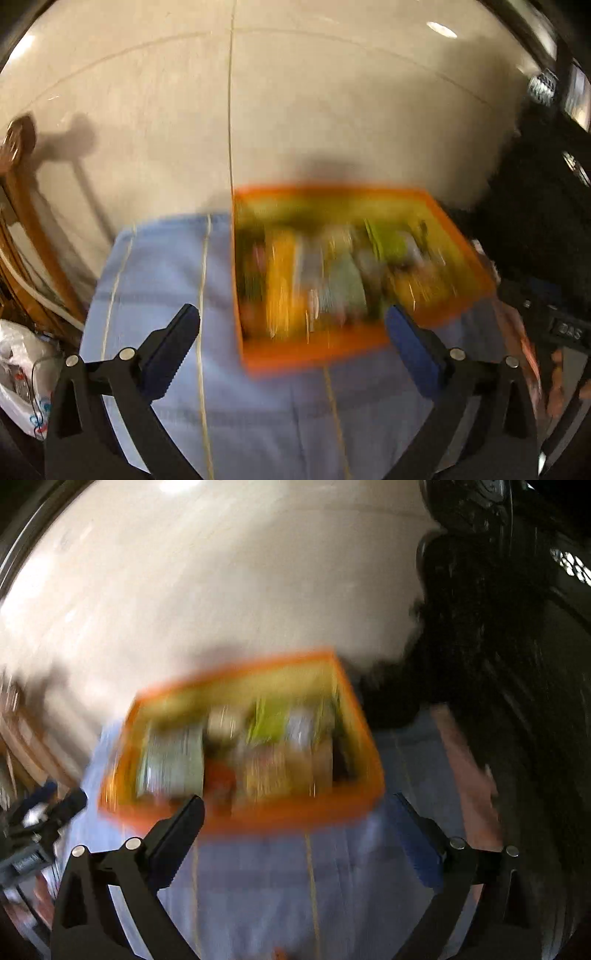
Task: Organize snacks
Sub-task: 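Grasp a tan cookie pack with the left gripper while the right gripper grasps a small pack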
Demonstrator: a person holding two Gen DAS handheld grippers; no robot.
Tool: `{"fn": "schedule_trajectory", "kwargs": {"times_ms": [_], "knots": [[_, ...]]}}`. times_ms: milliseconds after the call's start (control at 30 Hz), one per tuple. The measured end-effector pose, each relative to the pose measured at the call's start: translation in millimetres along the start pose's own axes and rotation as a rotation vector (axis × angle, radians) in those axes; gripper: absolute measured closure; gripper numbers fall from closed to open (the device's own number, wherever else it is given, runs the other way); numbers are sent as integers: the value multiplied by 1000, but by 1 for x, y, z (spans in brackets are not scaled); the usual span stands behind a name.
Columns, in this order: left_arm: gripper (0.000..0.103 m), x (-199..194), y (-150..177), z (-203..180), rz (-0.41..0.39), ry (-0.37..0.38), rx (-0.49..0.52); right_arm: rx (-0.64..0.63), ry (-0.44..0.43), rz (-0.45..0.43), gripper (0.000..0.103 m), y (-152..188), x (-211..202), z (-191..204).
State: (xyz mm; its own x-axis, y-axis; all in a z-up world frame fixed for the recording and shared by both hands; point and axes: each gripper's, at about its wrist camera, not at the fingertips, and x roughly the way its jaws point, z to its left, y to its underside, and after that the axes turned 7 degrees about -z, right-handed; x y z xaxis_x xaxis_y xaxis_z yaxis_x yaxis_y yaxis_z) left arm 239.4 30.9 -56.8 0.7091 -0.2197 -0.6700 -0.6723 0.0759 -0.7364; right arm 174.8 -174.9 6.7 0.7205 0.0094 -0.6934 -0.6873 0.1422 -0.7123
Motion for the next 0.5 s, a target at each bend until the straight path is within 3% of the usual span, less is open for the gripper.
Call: {"fn": "schedule_trajectory", "kwargs": {"times_ms": [133, 233, 333, 367, 500], "knots": [[4, -48, 105, -26, 113, 123, 165, -121, 0, 154, 4, 96, 2, 10], [4, -73, 187, -49, 196, 114, 265, -150, -17, 216, 4, 143, 9, 15], [4, -79, 234, -56, 252, 178, 250, -148, -44, 244, 4, 169, 24, 13], [4, -75, 246, -59, 278, 165, 246, -159, -45, 240, 4, 176, 30, 13], [4, -69, 263, -56, 272, 199, 141, -156, -78, 231, 4, 191, 42, 12]]}}
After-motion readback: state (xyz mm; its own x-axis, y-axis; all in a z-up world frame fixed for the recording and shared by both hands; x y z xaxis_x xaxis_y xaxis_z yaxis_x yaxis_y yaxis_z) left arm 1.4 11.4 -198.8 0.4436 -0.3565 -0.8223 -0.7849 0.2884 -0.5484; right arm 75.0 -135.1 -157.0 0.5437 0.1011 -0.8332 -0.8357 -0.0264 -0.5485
